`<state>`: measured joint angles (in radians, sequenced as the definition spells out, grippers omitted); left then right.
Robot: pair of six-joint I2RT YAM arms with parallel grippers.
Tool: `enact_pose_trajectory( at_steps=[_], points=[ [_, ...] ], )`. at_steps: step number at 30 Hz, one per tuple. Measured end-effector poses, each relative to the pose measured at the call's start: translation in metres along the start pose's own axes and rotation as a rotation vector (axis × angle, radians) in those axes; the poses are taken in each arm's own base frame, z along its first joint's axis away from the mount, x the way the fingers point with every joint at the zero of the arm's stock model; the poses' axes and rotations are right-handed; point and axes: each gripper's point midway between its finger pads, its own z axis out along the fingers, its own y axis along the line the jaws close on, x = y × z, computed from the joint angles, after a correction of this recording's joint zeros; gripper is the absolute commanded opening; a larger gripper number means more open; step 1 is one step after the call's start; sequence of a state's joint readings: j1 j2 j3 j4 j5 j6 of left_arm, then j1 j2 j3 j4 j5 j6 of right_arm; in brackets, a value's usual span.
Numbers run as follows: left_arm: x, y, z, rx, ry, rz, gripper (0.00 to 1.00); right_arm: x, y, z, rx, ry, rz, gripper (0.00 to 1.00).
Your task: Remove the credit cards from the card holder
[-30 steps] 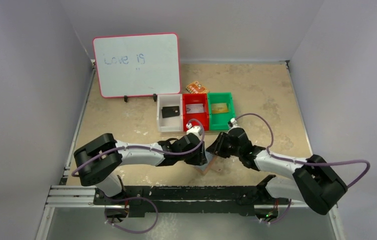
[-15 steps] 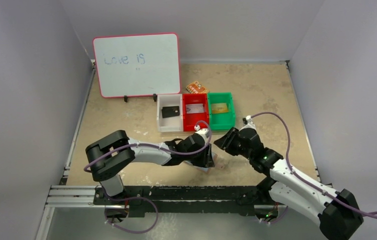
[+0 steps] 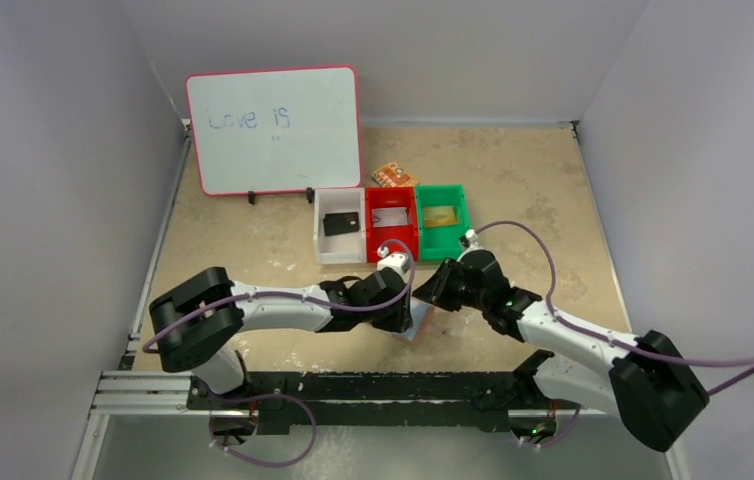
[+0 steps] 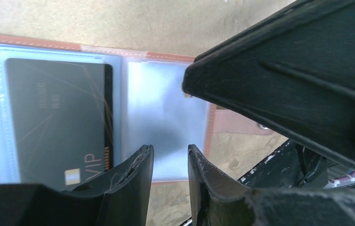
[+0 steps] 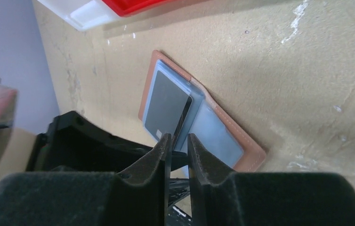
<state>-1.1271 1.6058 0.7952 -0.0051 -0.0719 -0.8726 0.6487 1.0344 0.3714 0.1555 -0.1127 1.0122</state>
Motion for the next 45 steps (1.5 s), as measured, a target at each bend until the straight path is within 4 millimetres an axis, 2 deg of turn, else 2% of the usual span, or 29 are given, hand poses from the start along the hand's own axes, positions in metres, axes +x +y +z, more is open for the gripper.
enact_pose_trajectory(
  at_steps=[5,8,10,13,16,19,28,37,45],
  points=[
    [-0.006,0.01,-0.013,-0.053,-0.029,0.009,0.34,0.017,-0.011,0.019,0.019,0.088,-0.009,0.2],
    [-0.021,0.015,-0.03,-0.088,-0.091,0.013,0.43,0.028,-0.017,0.028,0.02,0.141,-0.01,0.21],
    [-0.033,0.02,-0.042,-0.121,-0.146,0.008,0.44,0.034,-0.019,0.033,0.003,0.168,-0.009,0.22],
    [-0.052,0.038,-0.054,-0.181,-0.202,-0.021,0.45,0.041,-0.022,0.039,-0.004,0.198,-0.006,0.22],
    [-0.059,0.061,-0.054,-0.242,-0.214,-0.05,0.45,0.042,-0.017,0.044,-0.034,0.207,-0.009,0.23],
    [-0.055,0.078,-0.049,-0.286,-0.192,-0.062,0.44,0.042,-0.015,0.047,-0.052,0.207,-0.011,0.26],
    [-0.025,0.087,-0.023,-0.293,-0.055,-0.019,0.41,0.043,-0.008,0.053,-0.096,0.214,-0.003,0.28],
    [-0.023,0.086,-0.02,-0.274,-0.033,-0.002,0.26,0.044,-0.004,0.059,-0.144,0.237,0.017,0.21],
    [-0.022,0.085,-0.02,-0.245,-0.061,-0.031,0.18,0.044,-0.003,0.059,-0.148,0.238,0.029,0.25]
  ],
)
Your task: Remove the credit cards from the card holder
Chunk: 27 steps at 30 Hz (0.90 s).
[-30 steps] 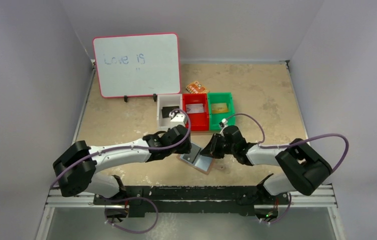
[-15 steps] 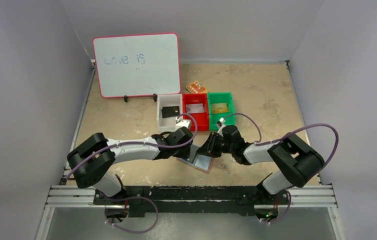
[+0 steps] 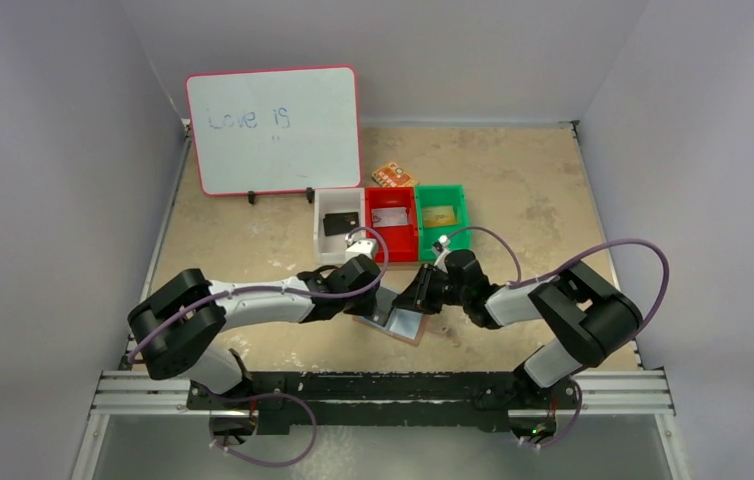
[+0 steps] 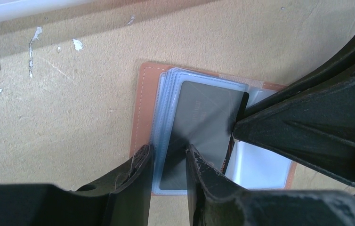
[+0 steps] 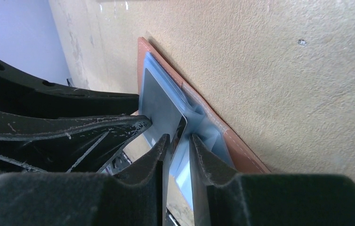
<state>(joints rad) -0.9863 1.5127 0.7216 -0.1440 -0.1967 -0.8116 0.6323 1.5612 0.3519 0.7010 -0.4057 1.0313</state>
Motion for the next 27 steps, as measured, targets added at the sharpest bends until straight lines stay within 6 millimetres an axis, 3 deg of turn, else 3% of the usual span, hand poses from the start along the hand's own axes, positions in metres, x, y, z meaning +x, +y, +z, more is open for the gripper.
enact_pose_trajectory(
  at_steps=[10,19,22,27],
  points=[
    [-0.001,-0.003,0.001,0.015,-0.017,-0.076,0.08,-0.002,0.0,-0.006,0.023,-0.018,0.001,0.32],
    [0.002,-0.01,0.001,0.013,-0.042,-0.134,0.05,-0.001,0.001,-0.014,0.057,-0.033,0.001,0.27],
    [0.005,-0.013,0.001,0.019,-0.038,-0.148,0.13,0.0,0.003,-0.019,0.069,-0.045,-0.006,0.33],
    [0.009,-0.018,-0.001,0.028,-0.032,-0.157,0.26,-0.001,0.003,-0.027,0.095,-0.067,-0.01,0.34]
  ],
)
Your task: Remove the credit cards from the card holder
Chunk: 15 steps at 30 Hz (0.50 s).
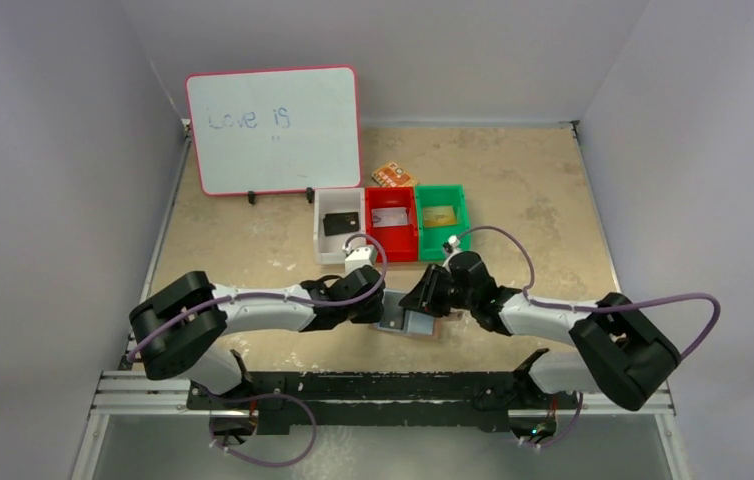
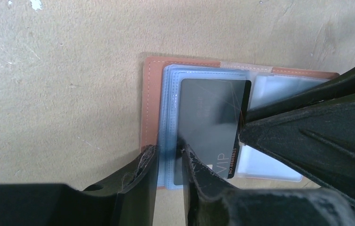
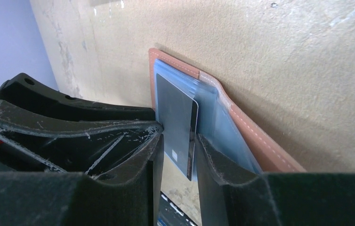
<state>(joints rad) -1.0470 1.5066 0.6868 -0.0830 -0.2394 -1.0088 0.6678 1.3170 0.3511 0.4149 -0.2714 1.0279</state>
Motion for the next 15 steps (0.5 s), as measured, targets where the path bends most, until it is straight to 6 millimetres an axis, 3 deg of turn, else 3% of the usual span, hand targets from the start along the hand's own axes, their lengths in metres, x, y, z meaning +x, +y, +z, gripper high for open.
enact_pose_trajectory(
  at_steps=[5,15],
  points=[
    [0.0003,-0.0023,-0.0004,0.007,-0.001,0.003,0.31,-0.0014,-0.0021,-0.0018,0.015,-0.012,0.001,0.34],
    [0.0009,-0.0078,0.001,0.004,0.017,0.065,0.31,0.0017,-0.0091,0.0064,0.01,-0.01,0.025,0.32]
  ],
)
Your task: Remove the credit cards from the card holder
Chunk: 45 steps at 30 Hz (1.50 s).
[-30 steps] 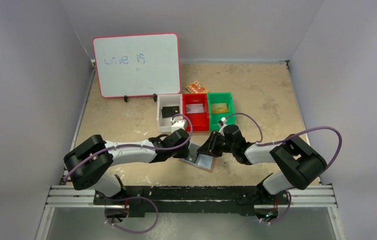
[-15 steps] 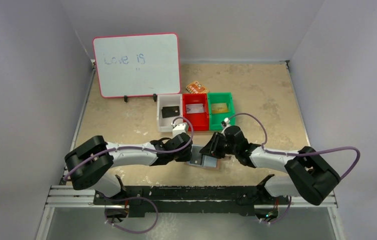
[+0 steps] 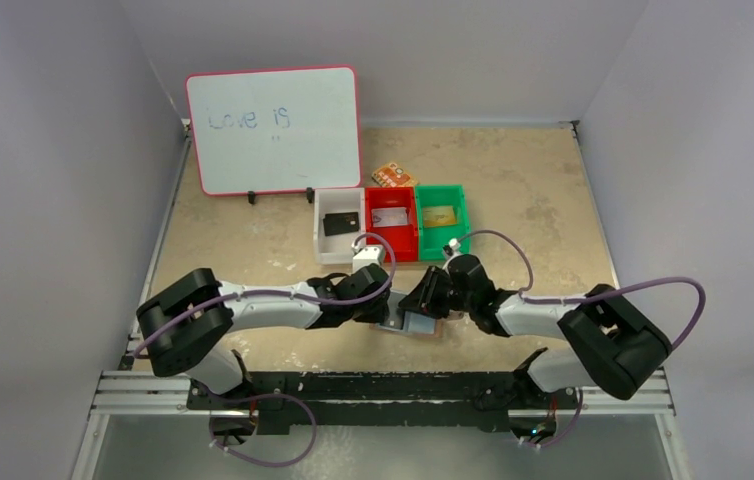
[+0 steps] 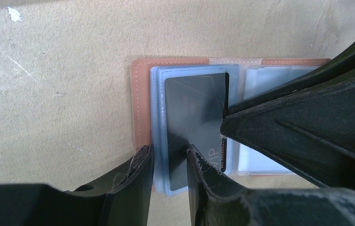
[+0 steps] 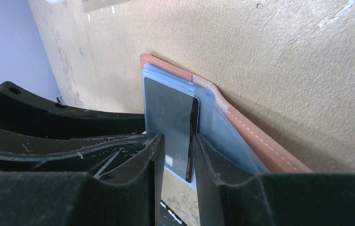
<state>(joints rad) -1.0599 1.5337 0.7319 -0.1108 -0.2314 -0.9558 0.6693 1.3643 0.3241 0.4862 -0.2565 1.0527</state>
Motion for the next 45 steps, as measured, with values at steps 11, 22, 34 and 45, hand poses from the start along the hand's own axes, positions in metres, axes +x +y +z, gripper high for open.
enact_pose_trajectory(
  at_steps=[11,22,34,45],
  points=[
    [0.0,-0.005,0.006,-0.023,0.004,0.033,0.15,-0.006,-0.003,-0.007,0.03,-0.044,0.021,0.35],
    [-0.001,-0.01,0.01,-0.017,-0.005,0.033,0.06,-0.007,-0.009,-0.011,0.064,-0.061,0.026,0.35],
    [-0.002,-0.021,0.016,0.006,-0.025,0.021,0.02,-0.011,-0.017,-0.021,0.113,-0.097,0.026,0.34],
    [-0.003,-0.022,0.016,-0.005,-0.04,0.003,0.0,-0.012,-0.021,-0.027,0.141,-0.111,0.022,0.35]
  ],
)
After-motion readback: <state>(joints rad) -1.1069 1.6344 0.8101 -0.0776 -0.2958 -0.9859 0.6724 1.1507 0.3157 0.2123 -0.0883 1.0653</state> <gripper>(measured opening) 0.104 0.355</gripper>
